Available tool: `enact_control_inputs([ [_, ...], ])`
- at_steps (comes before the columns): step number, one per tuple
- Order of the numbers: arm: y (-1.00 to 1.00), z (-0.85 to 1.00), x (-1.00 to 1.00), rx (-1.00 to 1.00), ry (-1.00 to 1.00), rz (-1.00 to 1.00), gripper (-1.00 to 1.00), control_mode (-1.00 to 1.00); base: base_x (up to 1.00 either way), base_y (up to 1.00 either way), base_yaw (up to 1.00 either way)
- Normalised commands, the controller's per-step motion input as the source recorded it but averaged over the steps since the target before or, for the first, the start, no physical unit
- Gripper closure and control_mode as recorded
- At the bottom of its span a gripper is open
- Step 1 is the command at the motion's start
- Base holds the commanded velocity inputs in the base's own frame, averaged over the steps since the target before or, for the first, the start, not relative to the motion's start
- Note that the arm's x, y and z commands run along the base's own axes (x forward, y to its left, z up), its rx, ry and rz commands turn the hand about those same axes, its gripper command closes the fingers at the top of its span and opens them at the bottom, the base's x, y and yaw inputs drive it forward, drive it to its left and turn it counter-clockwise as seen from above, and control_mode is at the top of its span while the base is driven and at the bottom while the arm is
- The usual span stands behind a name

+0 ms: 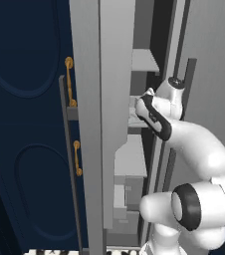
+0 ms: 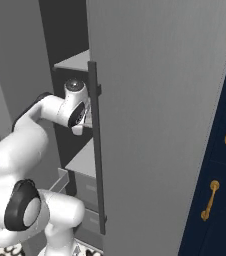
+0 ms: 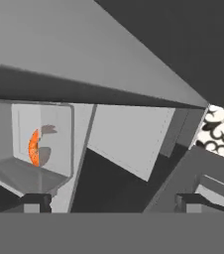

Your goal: Take the meat container that has the shrimp and place it on the second highest rack of the freezer. Then take the vegetable container that has the potato and squash and place it on the highest rack of the freezer.

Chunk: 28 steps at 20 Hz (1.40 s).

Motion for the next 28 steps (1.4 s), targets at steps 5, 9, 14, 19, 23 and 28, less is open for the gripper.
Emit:
enact_control_inputs([
  [5,0.0,0.3,-1.0,0.0,0.01,0.0,-1.0,-1.0,0.0,0.0,0.0],
  [9,-0.09,0.39,-1.0,0.0,0.06,0.0,-1.0,-1.0,0.0,0.0,0.0],
  [14,-0.25,0.51,-1.0,0.0,0.08,0.0,-1.0,-1.0,0.0,0.0,0.0],
  [19,-0.08,0.52,-1.0,0.0,0.13,0.0,-1.0,-1.0,0.0,0.0,0.0],
  [23,0.0,0.2,-1.0,0.0,0.12,-0.01,-1.0,-1.0,0.0,0.0,0.0],
  [28,0.0,0.17,-0.98,0.0,0.1,-0.03,-1.0,-1.0,0.0,0.0,0.0],
])
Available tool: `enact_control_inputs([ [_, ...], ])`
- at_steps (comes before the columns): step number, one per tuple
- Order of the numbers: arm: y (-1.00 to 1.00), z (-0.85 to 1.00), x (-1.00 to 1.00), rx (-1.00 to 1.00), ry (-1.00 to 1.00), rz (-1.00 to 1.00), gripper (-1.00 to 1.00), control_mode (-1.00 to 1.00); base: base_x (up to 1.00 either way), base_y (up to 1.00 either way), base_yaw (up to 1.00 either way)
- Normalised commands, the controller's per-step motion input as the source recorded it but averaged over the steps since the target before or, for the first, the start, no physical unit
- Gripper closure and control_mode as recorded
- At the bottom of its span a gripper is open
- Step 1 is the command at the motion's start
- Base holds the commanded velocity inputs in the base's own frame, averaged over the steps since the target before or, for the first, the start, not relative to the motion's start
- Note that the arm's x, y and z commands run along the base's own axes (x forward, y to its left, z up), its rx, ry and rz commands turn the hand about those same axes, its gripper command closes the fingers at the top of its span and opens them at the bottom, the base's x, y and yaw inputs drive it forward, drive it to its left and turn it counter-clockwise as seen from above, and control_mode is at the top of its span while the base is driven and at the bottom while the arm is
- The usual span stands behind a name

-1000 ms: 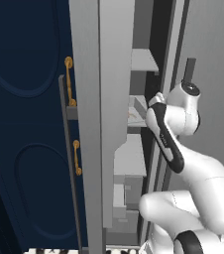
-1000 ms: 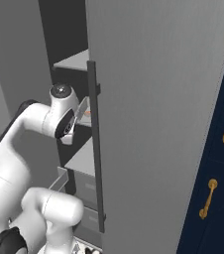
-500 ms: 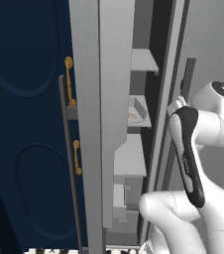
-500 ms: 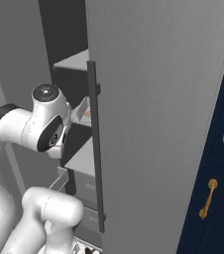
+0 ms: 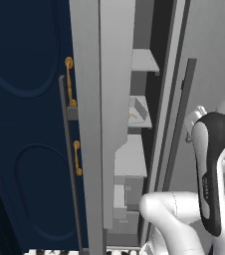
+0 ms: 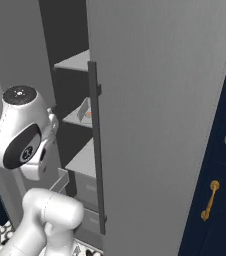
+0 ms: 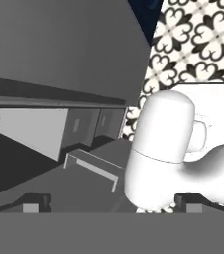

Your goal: Take the meat container that has the shrimp and place it on the second highest rack of the freezer. Then take the vegetable container that has the potato and squash and place it on the highest rack of the freezer.

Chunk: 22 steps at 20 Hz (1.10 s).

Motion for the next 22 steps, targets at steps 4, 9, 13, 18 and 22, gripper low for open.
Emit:
enact_control_inputs([
  [4,0.0,0.3,-0.51,0.0,0.06,-0.03,-1.0,-1.0,0.0,0.0,0.0],
  [9,0.01,0.26,-0.07,0.0,0.0,-0.02,-1.0,-1.0,0.0,0.0,0.0],
  [13,0.07,0.05,-0.05,-0.03,0.0,-0.01,-1.0,-1.0,0.0,0.0,0.0],
  [18,0.12,0.0,-0.08,-0.07,0.0,0.0,-1.0,-1.0,0.0,0.0,0.0],
  [22,0.0,0.0,-0.13,0.0,0.0,0.0,-1.0,1.0,-0.41,0.0,0.0],
])
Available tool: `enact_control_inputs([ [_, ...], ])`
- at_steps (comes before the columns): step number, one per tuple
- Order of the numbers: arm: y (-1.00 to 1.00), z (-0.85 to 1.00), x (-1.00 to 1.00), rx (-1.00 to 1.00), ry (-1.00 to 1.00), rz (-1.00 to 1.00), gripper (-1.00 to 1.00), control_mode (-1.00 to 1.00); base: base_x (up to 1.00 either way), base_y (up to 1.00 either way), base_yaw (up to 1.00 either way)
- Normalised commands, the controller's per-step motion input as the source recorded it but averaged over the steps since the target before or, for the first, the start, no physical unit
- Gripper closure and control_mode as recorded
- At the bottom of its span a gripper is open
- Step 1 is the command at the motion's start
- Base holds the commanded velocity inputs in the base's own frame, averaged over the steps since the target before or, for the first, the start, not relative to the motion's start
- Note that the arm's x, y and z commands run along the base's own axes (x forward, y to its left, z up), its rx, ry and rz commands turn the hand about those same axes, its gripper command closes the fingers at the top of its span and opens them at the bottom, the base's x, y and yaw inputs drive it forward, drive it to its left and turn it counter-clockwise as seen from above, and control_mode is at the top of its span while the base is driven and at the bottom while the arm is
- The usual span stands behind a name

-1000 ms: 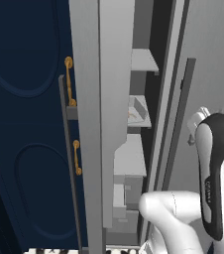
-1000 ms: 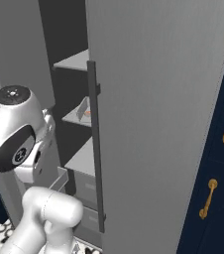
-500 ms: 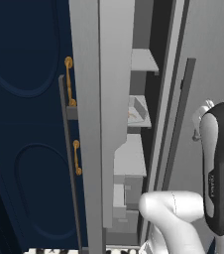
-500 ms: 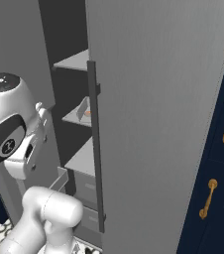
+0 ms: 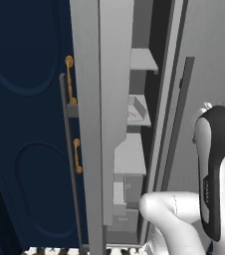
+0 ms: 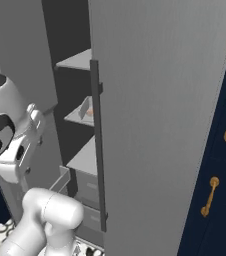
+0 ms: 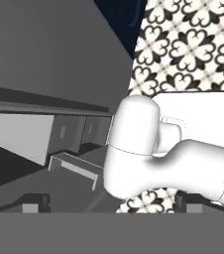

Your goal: Take the meat container that has the shrimp and place it on the second highest rack of the freezer. Then take the vegetable container that has the potato and squash and place it on the highest rack of the freezer.

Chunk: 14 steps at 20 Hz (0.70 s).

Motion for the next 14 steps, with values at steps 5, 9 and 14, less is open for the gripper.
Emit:
enact_control_inputs([
  [5,0.0,0.0,0.0,0.0,0.0,0.0,-1.0,1.0,-0.95,0.48,0.15],
  [9,0.0,0.0,0.0,0.0,0.0,0.0,-1.0,1.0,-0.55,1.0,0.4],
  [14,0.0,0.0,0.0,0.0,0.0,0.0,-1.0,1.0,-0.36,1.0,0.49],
])
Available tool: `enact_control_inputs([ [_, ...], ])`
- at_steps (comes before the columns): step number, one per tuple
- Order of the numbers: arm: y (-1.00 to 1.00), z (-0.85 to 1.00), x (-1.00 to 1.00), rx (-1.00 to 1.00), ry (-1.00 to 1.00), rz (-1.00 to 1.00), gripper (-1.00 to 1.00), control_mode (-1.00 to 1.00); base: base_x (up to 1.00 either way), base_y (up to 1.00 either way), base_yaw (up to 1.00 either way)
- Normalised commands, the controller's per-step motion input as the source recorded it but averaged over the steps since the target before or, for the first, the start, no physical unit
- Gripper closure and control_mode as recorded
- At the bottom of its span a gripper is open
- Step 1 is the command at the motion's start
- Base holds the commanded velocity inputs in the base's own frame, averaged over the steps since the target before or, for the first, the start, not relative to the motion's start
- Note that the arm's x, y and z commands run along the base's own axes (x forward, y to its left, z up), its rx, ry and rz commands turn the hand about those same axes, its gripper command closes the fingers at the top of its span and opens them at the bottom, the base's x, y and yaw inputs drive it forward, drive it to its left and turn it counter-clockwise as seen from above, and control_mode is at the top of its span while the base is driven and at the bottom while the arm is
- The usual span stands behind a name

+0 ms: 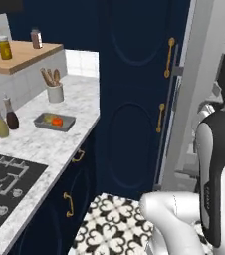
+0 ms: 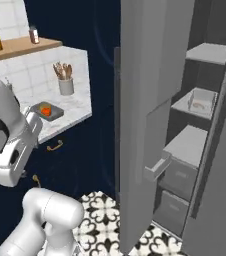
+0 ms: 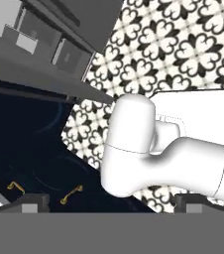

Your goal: Take the meat container that has the shrimp and place it on the second highest rack of the freezer. Then take the vegetable container that has the potato and squash and place it on the highest rack of the freezer.

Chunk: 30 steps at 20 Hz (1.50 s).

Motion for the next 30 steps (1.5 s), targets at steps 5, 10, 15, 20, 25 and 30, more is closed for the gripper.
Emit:
enact_control_inputs([
  [5,0.0,0.0,0.0,0.0,0.0,0.0,-1.0,1.0,0.0,0.99,0.72],
  [10,0.0,0.0,0.0,0.0,0.0,0.0,-1.0,1.0,0.28,0.4,0.77],
  [15,0.0,0.0,0.0,0.0,0.0,0.0,-1.0,1.0,0.2,0.0,0.62],
  [20,0.0,0.0,0.0,0.0,0.0,0.0,-1.0,1.0,0.28,0.06,0.56],
  [25,0.0,0.0,0.0,0.0,0.0,0.0,-1.0,1.0,0.7,0.34,0.4],
  [30,0.0,0.0,0.0,0.0,0.0,0.0,-1.0,1.0,0.19,-0.41,0.23],
])
